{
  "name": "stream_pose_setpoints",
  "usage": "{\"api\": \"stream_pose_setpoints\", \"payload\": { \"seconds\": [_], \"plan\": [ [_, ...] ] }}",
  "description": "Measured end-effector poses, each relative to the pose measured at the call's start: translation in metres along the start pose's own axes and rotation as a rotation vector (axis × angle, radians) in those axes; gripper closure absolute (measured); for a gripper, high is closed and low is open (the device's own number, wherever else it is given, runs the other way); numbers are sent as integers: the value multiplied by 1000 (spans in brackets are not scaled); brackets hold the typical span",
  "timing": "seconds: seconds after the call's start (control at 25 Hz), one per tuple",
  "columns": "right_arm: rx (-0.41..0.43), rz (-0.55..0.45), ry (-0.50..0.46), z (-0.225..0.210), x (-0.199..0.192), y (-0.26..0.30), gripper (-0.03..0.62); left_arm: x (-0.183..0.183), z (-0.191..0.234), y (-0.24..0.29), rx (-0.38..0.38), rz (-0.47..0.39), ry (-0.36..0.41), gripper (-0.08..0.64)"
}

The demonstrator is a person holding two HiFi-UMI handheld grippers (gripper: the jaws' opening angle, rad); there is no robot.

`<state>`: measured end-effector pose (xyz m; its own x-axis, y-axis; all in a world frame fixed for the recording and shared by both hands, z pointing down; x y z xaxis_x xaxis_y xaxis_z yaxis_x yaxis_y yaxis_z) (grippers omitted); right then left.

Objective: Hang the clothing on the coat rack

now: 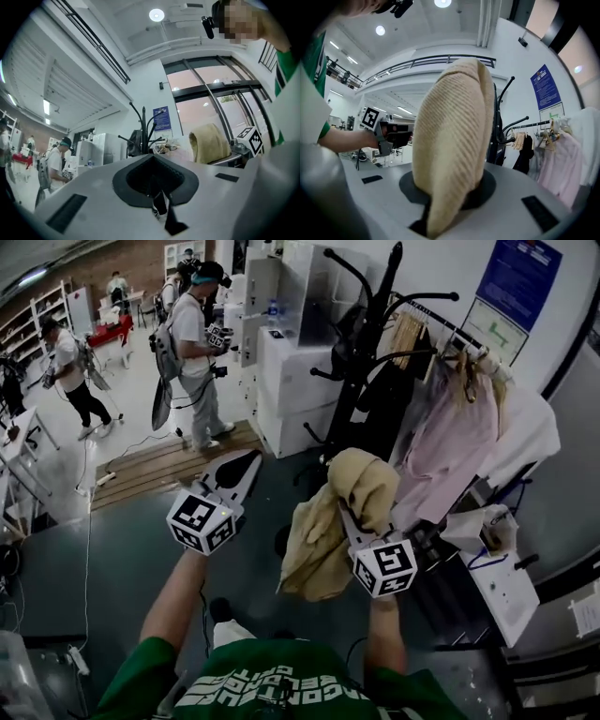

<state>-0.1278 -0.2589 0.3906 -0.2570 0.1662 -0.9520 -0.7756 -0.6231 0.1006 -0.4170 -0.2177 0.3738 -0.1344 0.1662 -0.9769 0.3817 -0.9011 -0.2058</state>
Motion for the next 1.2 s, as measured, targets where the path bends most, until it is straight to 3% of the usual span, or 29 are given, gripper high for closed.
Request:
{"api": "stream_pose_setpoints", "payload": {
  "seconds": [0.28, 0.52, 0.92, 1.2],
  "plan": [
    [-178, 50, 26, 21, 15, 22, 514, 6, 53, 36, -182, 2, -40, 557],
    [-287, 69, 17, 21, 24, 36, 514, -2, 75, 64, -285, 3, -73, 557],
    [-408, 72, -11, 17, 47, 39, 514, -8, 82, 85, -400, 20, -97, 557],
    [-488, 63, -54, 2, 86, 45, 514, 1, 87, 90, -453, 18, -107, 557]
  ]
}}
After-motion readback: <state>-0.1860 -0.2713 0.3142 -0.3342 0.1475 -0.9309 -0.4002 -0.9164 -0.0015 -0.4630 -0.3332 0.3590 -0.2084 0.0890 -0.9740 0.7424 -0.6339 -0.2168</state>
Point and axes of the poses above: the fingertips, and each gripper's own axes: y forward along the fingers, z to its left, x out of its top, the point moved 10 cm from there along -y, backward along the fingers, and after that the axes turned 6 degrees about -y, right-handed, at the moved point
